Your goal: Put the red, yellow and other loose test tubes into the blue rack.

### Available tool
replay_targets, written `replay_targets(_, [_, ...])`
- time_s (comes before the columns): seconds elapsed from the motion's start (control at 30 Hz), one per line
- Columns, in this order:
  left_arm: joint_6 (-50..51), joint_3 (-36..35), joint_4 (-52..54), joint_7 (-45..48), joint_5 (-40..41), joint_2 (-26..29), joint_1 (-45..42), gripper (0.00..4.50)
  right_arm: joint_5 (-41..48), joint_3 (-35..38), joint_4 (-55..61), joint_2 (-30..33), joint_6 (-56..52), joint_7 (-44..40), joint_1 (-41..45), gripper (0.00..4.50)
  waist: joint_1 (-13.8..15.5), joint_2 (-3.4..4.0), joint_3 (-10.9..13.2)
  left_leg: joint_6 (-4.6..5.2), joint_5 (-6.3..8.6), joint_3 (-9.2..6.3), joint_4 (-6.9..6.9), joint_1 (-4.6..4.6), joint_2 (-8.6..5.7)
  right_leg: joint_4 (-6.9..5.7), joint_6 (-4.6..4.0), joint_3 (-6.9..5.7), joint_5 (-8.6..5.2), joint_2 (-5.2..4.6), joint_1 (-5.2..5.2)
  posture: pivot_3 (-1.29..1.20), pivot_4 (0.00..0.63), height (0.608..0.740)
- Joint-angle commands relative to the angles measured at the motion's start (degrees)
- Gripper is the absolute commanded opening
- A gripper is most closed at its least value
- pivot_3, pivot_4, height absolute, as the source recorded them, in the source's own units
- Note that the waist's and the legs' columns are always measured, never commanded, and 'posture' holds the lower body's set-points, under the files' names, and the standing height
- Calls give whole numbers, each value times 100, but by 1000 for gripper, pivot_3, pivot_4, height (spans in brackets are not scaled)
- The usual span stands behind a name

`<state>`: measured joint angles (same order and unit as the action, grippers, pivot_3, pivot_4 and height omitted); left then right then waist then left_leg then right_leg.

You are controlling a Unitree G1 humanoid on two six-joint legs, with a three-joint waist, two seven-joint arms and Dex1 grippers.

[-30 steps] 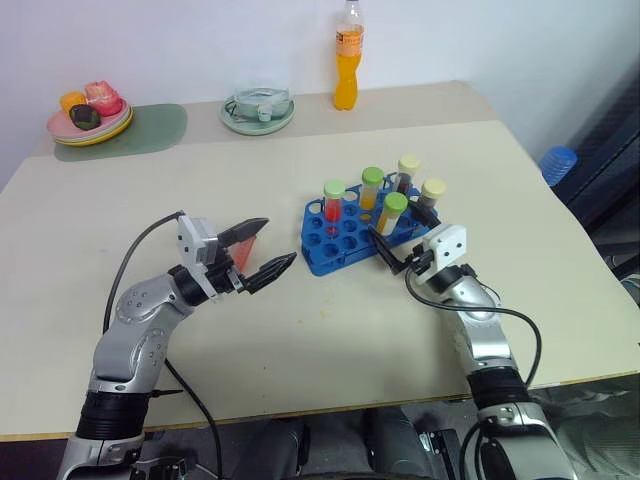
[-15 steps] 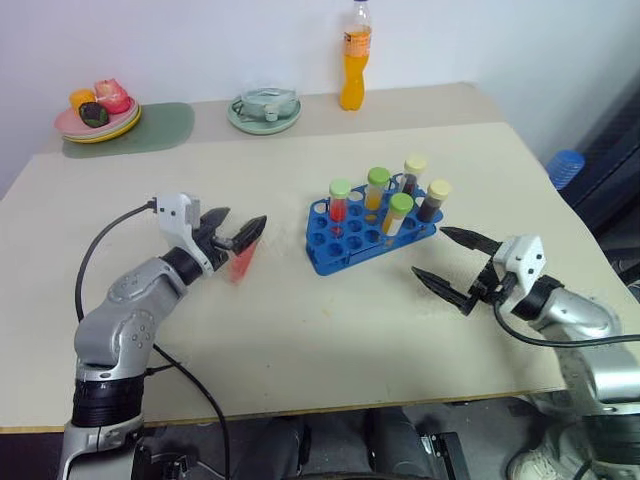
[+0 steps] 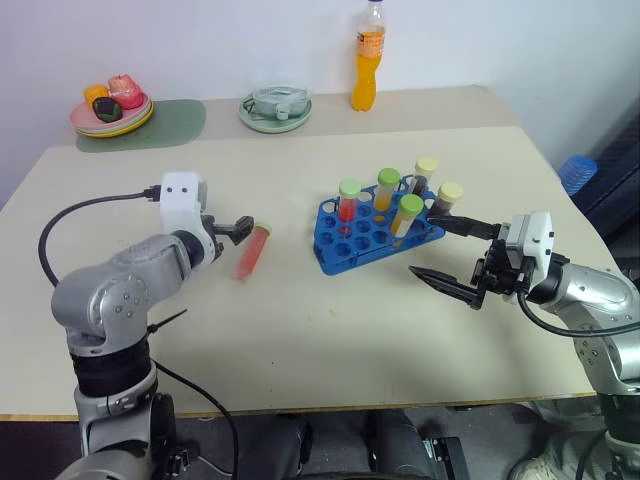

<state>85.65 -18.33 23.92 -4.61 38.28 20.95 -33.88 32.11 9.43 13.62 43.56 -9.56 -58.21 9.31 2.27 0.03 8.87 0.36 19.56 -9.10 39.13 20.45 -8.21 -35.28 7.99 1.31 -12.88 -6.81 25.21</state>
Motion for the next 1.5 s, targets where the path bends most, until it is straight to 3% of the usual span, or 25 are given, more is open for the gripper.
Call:
replay_targets(0.03, [669,-164,-172,-81,-217,-67,-404,4500,-40,99,8,13,93,-76,91,4454,-4,0,0,0,0,1,0,-1,0,1,0,0,0,0,0,0,150,740])
replay_targets(0.33, [685,412,-1725,-379,74,306,-1095,4500,-5,70,80,105,-70,-321,107,4454,0,0,0,-2,-1,0,-2,0,0,0,0,0,0,0,4,0,150,740])
replay_targets(0.63, [685,568,-3075,-935,282,47,-1895,4500,-118,33,163,7,-117,-195,84,4454,-4,0,0,-2,-1,-1,1,0,-2,0,1,-1,1,-2,3,0,150,740])
replay_targets(0.87, [685,866,-4402,-1382,586,245,-2474,4500,-116,-34,354,-33,-312,-45,114,4454,-14,0,0,-4,-1,0,-1,2,-1,-5,1,0,0,-1,12,0,150,740])
replay_targets(1.33, [685,742,-5976,-2360,1012,104,-3206,4500,-77,-137,736,-33,-875,317,304,4454,-16,-1,0,-4,-1,-1,0,2,-4,-7,2,0,1,-2,13,0,150,740])
replay_targets(1.4, [685,755,-6142,-2336,976,105,-3281,4001,-80,-141,749,-37,-919,344,328,4500,-16,-1,0,-4,-1,-1,0,3,-4,-8,2,0,1,-2,14,0,150,740])
replay_targets(1.5, [685,912,-6185,-2280,961,138,-3318,2836,-88,-133,733,-32,-930,353,310,4500,-11,-1,1,-4,-1,0,0,3,-5,-8,2,0,1,-2,13,0,150,740])
